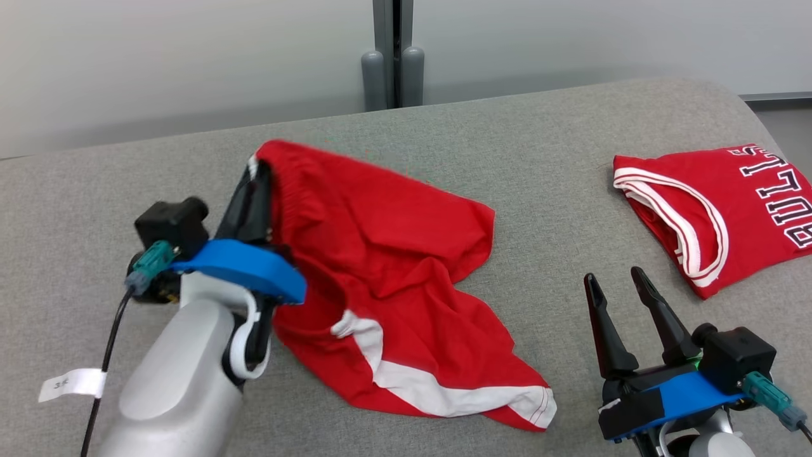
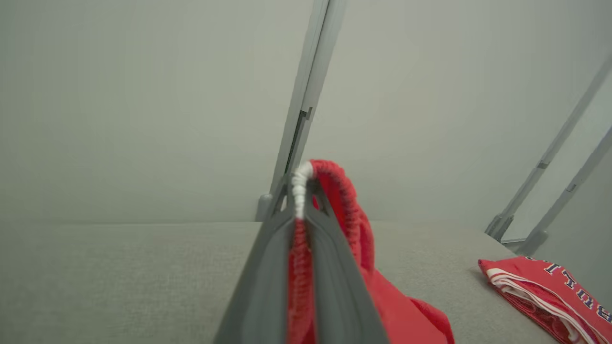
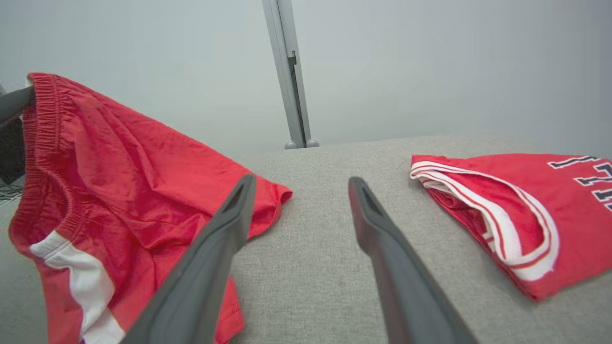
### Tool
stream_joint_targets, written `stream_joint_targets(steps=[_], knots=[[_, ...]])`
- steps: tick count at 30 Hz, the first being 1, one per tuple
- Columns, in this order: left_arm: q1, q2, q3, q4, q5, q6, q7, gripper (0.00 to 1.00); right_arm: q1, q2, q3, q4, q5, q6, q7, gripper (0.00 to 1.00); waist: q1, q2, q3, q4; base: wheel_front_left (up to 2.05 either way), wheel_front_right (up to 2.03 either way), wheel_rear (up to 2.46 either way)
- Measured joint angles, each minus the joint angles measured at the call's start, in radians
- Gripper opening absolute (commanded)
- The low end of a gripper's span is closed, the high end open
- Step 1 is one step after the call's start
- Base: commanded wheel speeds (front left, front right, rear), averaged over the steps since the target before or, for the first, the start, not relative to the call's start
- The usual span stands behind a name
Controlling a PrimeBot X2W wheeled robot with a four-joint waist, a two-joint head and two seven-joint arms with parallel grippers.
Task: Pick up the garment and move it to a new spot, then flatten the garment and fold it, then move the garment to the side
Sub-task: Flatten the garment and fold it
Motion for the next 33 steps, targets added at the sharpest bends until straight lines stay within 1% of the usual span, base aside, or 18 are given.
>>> stream_joint_targets(steps=[5, 7, 8, 11, 16, 18, 21, 25, 27, 30, 33], knots=[[0.028, 0.014, 0.091, 0.077, 0.046, 0.027, -0.002, 0.00, -0.004, -0.002, 0.008, -0.001, -0.001, 0.000, 0.006, 1.00, 0.0000, 0.0000, -0.001, 0.006, 0.00, 0.00, 0.00], [0.048, 0.021, 0.142, 0.095, 0.063, 0.043, -0.002, 0.45, -0.007, -0.003, 0.011, -0.002, -0.001, 0.000, 0.007, 1.00, 0.0000, 0.0000, 0.000, 0.007, 0.00, 0.00, 0.00], [0.057, 0.024, 0.164, 0.103, 0.072, 0.049, -0.002, 1.00, -0.008, -0.003, 0.012, -0.002, -0.001, 0.000, 0.008, 1.00, 0.0000, 0.0000, -0.001, 0.007, 0.00, 0.00, 0.00], [0.083, 0.024, 0.215, 0.133, 0.081, 0.051, -0.002, 1.00, -0.008, -0.005, 0.015, -0.003, -0.001, 0.000, 0.009, 1.00, 0.0000, 0.0000, -0.005, 0.010, 0.00, 0.00, 0.00], [0.139, 0.019, 0.230, 0.210, 0.072, -0.013, -0.002, 1.00, -0.001, -0.007, 0.016, -0.004, -0.003, 0.000, 0.018, 1.00, 0.0000, 0.0000, -0.022, 0.016, 0.00, 0.00, 0.00], [0.158, 0.023, 0.230, 0.211, 0.085, -0.031, -0.002, 1.00, 0.006, -0.008, 0.012, -0.006, -0.003, 0.000, 0.020, 1.00, 0.0000, 0.0000, -0.027, 0.022, 0.00, 0.00, 0.00], [0.196, 0.021, 0.265, 0.137, 0.109, -0.058, -0.002, 1.00, 0.008, -0.013, 0.006, -0.011, -0.003, 0.000, 0.026, 1.00, 0.0000, 0.0000, -0.033, 0.035, 0.00, 0.00, 0.00], [0.285, -0.005, 0.335, -0.031, 0.168, -0.102, -0.002, 1.00, 0.014, -0.012, -0.003, -0.021, -0.003, 0.000, 0.027, 1.00, 0.0000, 0.0000, -0.037, 0.057, 0.00, 0.00, 0.00], [0.337, -0.021, 0.364, -0.118, 0.210, -0.115, -0.002, 1.00, 0.017, -0.012, -0.009, -0.024, -0.004, 0.000, 0.028, 1.00, 0.0000, 0.0000, -0.039, 0.067, 0.00, 0.00, 0.00], [0.401, -0.042, 0.392, -0.207, 0.265, -0.134, -0.002, 1.00, 0.023, -0.012, -0.019, -0.027, -0.007, 0.000, 0.034, 1.00, 0.0000, 0.0000, -0.044, 0.081, 0.00, 0.00, 0.00], [0.456, -0.064, 0.401, -0.276, 0.315, -0.142, -0.002, 1.00, 0.028, -0.012, -0.021, -0.029, -0.007, 0.000, 0.037, 1.00, 0.0000, 0.0000, -0.052, 0.094, 0.00, 0.00, 0.00]])
